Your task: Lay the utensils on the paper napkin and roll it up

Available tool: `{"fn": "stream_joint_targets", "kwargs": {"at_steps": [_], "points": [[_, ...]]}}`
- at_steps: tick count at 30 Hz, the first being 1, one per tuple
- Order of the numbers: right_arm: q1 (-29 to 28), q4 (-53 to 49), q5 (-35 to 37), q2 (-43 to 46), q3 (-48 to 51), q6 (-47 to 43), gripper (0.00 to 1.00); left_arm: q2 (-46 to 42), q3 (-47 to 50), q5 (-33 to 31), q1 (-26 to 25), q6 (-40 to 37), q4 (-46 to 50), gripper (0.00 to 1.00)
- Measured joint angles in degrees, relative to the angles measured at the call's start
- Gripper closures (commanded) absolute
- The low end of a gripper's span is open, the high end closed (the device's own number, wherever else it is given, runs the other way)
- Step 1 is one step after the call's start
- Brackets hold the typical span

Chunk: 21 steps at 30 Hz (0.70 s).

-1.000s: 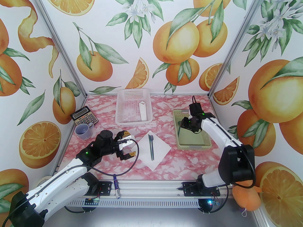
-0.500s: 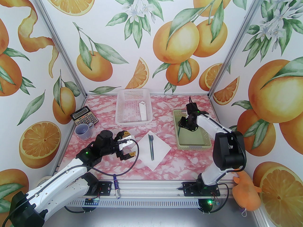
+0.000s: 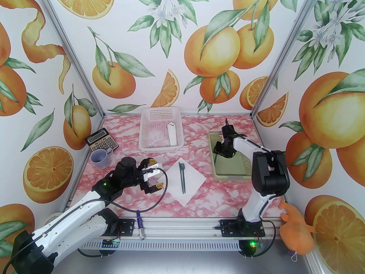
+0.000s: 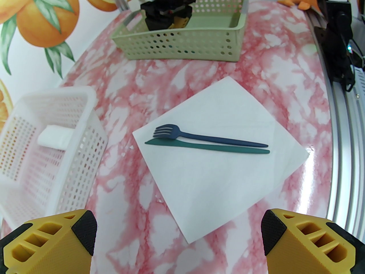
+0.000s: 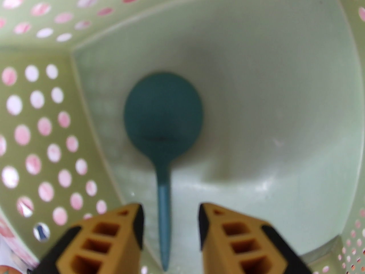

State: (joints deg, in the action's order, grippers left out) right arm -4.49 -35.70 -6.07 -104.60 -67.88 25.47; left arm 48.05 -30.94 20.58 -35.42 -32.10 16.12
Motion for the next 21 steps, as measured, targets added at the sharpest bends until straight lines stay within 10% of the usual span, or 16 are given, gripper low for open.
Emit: {"fn": "stream_joint_targets", "kwargs": {"at_steps": [21], "points": [[0.02, -0.02, -0.63, -3.48, -0.63, 0.15, 0.64, 0.13, 0.00, -0.02, -0.02, -0.07, 0.24, 0.00]]}}
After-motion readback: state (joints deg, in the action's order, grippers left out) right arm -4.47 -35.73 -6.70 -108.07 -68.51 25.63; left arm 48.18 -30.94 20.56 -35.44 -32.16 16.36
